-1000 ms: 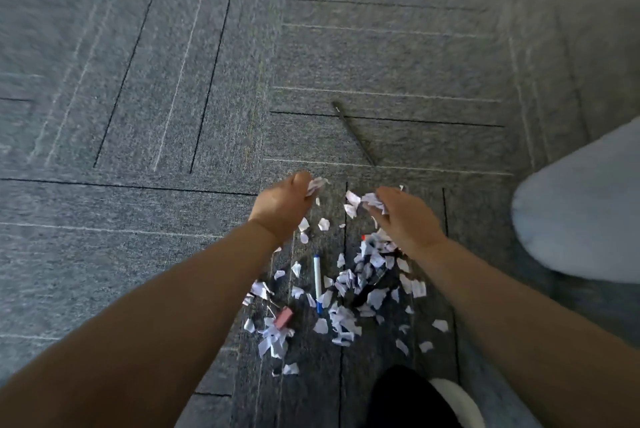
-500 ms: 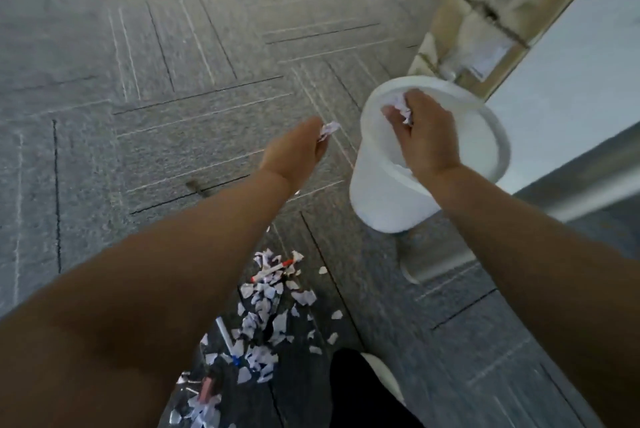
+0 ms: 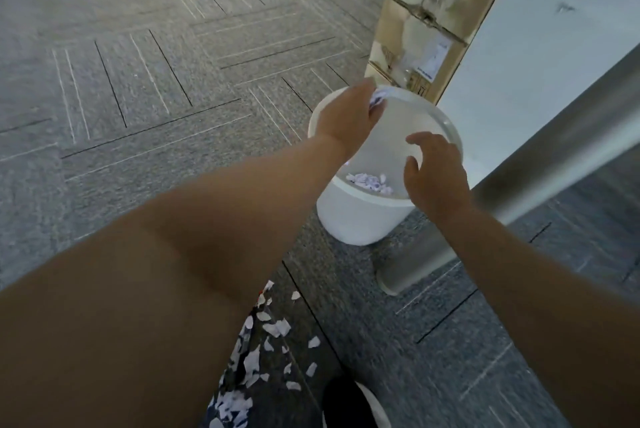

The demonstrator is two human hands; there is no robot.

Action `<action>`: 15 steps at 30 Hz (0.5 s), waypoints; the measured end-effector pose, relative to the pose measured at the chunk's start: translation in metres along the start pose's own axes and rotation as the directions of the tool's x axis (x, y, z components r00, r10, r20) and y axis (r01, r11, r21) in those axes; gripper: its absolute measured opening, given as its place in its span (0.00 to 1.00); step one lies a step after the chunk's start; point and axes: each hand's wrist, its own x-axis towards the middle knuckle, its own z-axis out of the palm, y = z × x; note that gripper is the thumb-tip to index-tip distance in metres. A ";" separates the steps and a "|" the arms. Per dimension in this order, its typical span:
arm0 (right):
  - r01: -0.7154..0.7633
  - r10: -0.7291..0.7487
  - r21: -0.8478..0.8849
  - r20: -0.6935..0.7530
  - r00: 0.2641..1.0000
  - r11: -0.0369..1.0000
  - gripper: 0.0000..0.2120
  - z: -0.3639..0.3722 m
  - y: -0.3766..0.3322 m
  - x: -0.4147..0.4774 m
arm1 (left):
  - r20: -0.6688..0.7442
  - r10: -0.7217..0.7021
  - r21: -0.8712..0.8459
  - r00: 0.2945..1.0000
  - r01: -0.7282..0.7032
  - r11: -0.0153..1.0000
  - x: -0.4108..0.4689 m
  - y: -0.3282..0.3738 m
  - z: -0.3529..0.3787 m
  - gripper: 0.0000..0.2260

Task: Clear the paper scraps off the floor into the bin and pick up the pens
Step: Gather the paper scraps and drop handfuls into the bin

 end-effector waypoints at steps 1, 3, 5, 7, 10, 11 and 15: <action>0.019 -0.019 0.001 -0.014 1.000 1.000 0.15 -0.002 0.001 -0.003 | -0.004 0.020 0.002 1.000 -0.020 1.000 0.008 0.006 0.003 0.13; 0.044 -0.044 -0.001 -0.035 0.998 0.999 0.15 -0.005 0.002 -0.008 | 0.023 0.070 0.006 0.997 -0.070 0.998 0.020 0.013 0.010 0.14; 0.074 -0.073 0.009 -0.043 0.996 0.997 0.15 -0.007 0.004 -0.012 | 0.134 0.093 0.071 0.987 -0.103 0.992 0.025 0.008 0.019 0.17; 0.097 -0.097 0.012 -0.031 0.995 0.995 0.15 -0.008 0.007 -0.014 | 0.330 0.006 0.288 0.944 -0.106 0.952 0.020 -0.004 0.027 0.22; 0.107 -0.107 -0.006 -0.010 0.994 0.994 0.15 -0.008 0.014 -0.021 | 0.470 -0.082 0.421 0.879 -0.141 0.896 0.003 -0.021 0.032 0.24; 0.110 -0.110 -0.014 -0.003 0.994 0.994 0.15 -0.007 0.015 -0.023 | 0.467 -0.061 0.409 0.882 -0.154 0.900 -0.003 -0.024 0.029 0.23; 0.123 -0.122 -0.026 0.025 0.992 0.992 0.15 -0.002 0.012 -0.031 | 0.322 0.106 0.292 0.941 -0.205 0.934 -0.033 -0.039 0.010 0.22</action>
